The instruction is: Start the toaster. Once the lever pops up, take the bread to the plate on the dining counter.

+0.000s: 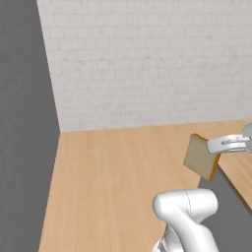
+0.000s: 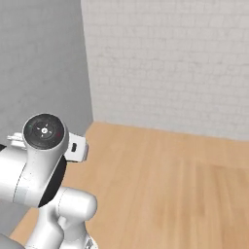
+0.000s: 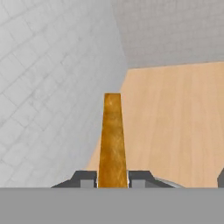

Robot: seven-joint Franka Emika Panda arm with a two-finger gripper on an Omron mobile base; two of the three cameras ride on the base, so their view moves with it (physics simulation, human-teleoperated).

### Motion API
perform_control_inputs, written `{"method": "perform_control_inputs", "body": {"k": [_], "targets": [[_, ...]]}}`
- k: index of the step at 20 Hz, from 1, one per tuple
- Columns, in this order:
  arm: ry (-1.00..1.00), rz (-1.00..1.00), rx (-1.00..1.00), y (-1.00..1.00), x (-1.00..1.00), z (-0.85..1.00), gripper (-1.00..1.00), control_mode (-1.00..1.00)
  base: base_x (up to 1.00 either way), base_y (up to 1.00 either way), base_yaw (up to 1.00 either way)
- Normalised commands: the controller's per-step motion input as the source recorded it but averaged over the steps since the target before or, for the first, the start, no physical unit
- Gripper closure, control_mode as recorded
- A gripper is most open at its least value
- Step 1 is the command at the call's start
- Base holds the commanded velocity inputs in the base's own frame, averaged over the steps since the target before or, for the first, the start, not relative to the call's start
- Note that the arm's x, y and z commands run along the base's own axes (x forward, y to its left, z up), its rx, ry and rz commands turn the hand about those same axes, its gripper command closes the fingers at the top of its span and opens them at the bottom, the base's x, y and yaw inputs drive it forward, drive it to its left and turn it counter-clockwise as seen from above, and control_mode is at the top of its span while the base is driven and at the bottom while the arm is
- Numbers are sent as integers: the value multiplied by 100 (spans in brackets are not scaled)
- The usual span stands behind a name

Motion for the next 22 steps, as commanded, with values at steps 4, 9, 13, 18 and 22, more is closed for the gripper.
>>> {"method": "perform_control_inputs", "body": {"k": [4,9,13,18,22], "targets": [[0,0,0,0,0,0,100,100,100,24,-14],[0,0,0,0,0,0,100,100,100,25,-19],[0,0,0,0,0,0,100,100,100,30,-24],[0,0,0,0,0,0,100,100,100,38,-28],[0,0,0,0,0,0,100,100,100,33,-44]]}}
